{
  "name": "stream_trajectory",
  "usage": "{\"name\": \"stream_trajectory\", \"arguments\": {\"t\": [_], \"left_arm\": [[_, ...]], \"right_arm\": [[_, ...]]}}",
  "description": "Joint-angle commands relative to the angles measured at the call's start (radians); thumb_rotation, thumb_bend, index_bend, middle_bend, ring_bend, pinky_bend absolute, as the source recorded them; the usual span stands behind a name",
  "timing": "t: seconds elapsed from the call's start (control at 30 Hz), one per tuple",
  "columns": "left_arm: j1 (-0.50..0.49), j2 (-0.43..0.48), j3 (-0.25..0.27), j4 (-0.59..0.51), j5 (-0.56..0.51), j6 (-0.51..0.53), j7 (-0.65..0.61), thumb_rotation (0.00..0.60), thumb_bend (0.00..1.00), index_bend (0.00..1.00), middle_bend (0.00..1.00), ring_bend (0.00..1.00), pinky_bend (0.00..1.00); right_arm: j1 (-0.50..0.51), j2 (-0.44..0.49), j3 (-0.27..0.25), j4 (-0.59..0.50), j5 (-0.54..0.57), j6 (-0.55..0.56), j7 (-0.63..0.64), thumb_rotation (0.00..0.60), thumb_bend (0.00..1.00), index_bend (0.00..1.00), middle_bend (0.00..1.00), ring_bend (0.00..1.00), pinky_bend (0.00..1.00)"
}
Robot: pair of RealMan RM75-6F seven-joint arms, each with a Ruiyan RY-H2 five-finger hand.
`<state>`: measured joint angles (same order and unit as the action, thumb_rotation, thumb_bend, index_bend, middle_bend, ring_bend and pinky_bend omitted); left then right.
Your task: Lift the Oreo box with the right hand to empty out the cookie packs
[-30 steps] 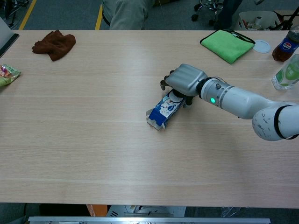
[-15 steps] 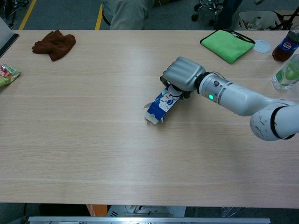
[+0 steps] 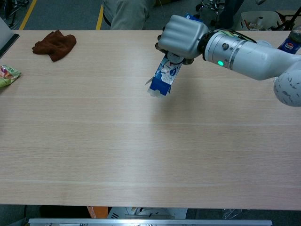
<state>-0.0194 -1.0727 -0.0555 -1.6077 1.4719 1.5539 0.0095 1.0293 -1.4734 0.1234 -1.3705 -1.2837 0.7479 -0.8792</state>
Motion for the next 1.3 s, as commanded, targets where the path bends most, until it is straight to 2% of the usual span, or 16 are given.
{"name": "stream_trajectory", "arguments": {"t": [0.03, 0.23, 0.47, 0.7, 0.97, 1.3], "left_arm": [[-0.003, -0.005, 0.0, 0.002, 0.002, -0.003, 0.001, 0.6, 0.26, 0.26, 0.26, 0.26, 0.32], [-0.004, -0.01, 0.0, 0.01, 0.003, -0.004, -0.004, 0.6, 0.26, 0.26, 0.26, 0.26, 0.32], [0.003, -0.017, 0.007, 0.031, 0.004, -0.001, -0.012, 0.6, 0.26, 0.26, 0.26, 0.26, 0.32], [0.006, -0.024, 0.012, 0.043, 0.008, -0.003, -0.025, 0.6, 0.26, 0.26, 0.26, 0.26, 0.32], [0.003, -0.029, 0.011, 0.05, 0.009, -0.009, -0.031, 0.6, 0.26, 0.26, 0.26, 0.26, 0.32], [0.001, -0.016, 0.008, 0.036, 0.014, -0.003, -0.021, 0.6, 0.26, 0.26, 0.26, 0.26, 0.32]], "right_arm": [[0.052, 0.054, -0.008, -0.048, 0.008, -0.036, -0.124, 0.6, 0.18, 0.45, 0.41, 0.41, 0.37], [0.088, 0.069, -0.023, -0.074, 0.076, -0.035, -0.28, 0.6, 0.18, 0.45, 0.41, 0.4, 0.37], [0.143, 0.078, -0.074, -0.084, 0.142, -0.049, -0.46, 0.6, 0.18, 0.45, 0.41, 0.37, 0.38], [0.179, 0.097, -0.103, -0.118, 0.231, -0.028, -0.545, 0.6, 0.18, 0.45, 0.41, 0.36, 0.38], [0.187, 0.124, -0.131, -0.15, 0.294, 0.019, -0.545, 0.6, 0.18, 0.45, 0.41, 0.36, 0.38], [0.093, -0.006, -0.144, -0.131, 0.379, 0.091, -0.341, 0.6, 0.18, 0.44, 0.4, 0.36, 0.38]]}}
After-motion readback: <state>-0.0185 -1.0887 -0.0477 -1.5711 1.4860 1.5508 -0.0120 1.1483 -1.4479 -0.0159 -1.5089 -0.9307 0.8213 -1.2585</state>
